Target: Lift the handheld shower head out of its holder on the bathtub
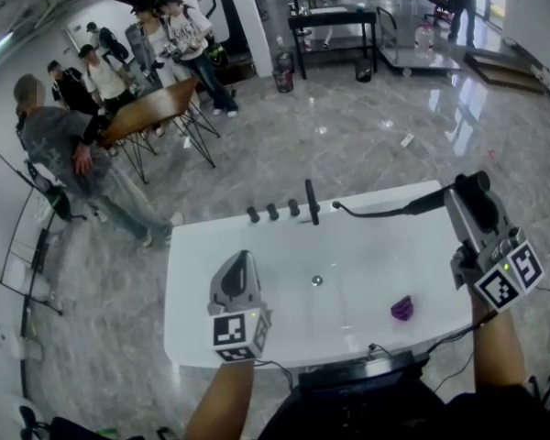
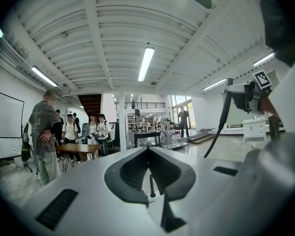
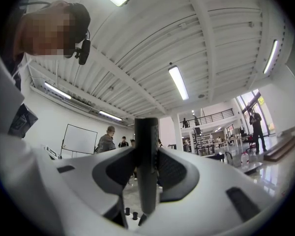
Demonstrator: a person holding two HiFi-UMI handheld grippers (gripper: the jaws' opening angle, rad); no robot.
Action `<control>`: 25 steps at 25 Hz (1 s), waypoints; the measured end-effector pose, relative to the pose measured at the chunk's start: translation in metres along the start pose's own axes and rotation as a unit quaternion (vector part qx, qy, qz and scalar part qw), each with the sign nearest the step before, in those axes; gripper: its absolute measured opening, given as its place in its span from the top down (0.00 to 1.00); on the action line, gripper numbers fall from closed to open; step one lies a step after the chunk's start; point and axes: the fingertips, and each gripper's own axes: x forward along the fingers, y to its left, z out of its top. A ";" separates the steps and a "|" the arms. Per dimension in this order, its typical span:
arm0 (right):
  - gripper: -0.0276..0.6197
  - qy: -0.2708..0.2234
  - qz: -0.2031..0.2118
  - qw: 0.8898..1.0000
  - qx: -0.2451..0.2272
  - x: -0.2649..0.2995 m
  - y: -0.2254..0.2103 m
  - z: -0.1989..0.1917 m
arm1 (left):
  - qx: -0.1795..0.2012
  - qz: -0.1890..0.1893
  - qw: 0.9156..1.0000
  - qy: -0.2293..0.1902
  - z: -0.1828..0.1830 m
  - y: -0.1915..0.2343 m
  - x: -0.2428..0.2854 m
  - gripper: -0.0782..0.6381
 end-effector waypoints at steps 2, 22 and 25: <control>0.74 0.002 0.001 1.000 -0.006 -0.001 0.001 -0.001 | 0.003 0.001 1.000 -0.010 0.004 -0.002 0.000 0.88; 0.74 -0.004 -0.004 1.000 0.011 -0.006 -0.001 -0.001 | 0.016 0.002 1.000 -0.004 0.002 -0.011 -0.015 0.88; 0.74 -0.005 -0.005 1.000 0.016 -0.007 -0.002 0.000 | 0.018 0.005 1.000 -0.001 0.001 -0.010 -0.015 0.88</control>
